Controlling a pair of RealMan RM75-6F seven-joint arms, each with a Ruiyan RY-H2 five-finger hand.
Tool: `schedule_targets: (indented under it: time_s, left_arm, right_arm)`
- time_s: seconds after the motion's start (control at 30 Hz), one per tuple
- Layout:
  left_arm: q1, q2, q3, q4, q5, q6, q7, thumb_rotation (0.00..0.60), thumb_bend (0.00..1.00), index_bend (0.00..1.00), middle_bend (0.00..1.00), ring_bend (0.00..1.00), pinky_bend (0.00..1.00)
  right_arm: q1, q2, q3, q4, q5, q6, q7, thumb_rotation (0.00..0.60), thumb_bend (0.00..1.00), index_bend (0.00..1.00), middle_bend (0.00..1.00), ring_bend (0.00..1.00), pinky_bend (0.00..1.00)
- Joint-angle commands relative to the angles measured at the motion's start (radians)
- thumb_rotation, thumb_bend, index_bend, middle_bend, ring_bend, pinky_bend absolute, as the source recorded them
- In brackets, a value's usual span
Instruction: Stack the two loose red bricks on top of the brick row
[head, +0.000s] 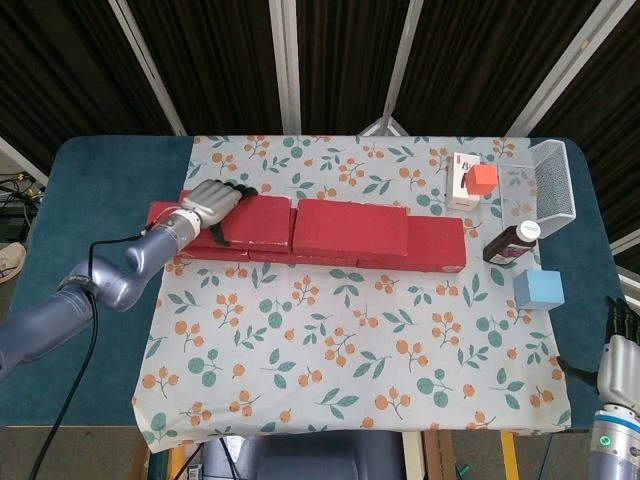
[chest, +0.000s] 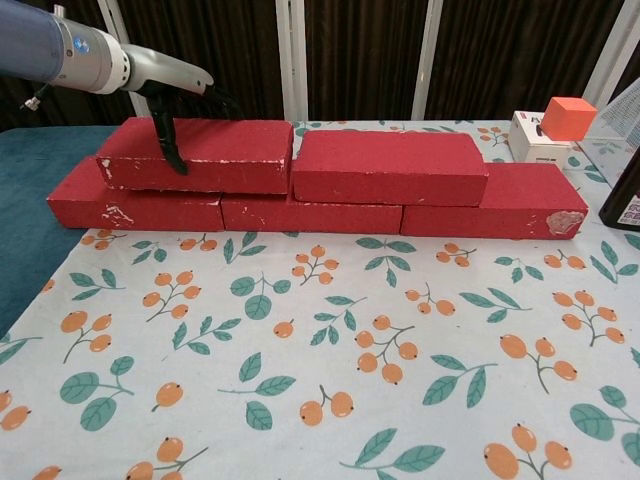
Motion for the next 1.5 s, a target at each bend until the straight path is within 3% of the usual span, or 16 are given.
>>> schedule_targets:
  time_s: [0.03, 1.0, 1.5]
  left_arm:
    - [-0.003, -0.003, 0.001, 0.001, 0.001, 0.002, -0.001, 0.600, 0.01, 0.43, 0.38, 0.24, 0.25]
    - [-0.053, -0.036, 0.030, 0.026, -0.057, -0.025, 0.037, 0.600, 0.01, 0.43, 0.37, 0.23, 0.25]
    - [-0.064, -0.038, 0.058, 0.044, -0.147, -0.027, 0.083, 0.600, 0.01, 0.43, 0.38, 0.24, 0.25]
  right_arm:
    - [0.000, 0.000, 0.000, 0.000, 0.000, 0.000, 0.000, 0.600, 0.12, 0.04, 0.06, 0.04, 0.00]
    - [-0.002, 0.010, 0.008, 0.003, 0.008, -0.008, 0.023, 0.600, 0.12, 0.04, 0.06, 0.04, 0.00]
    - [0.002, 0.006, 0.009, 0.008, 0.014, -0.013, 0.018, 0.600, 0.12, 0.04, 0.06, 0.04, 0.00]
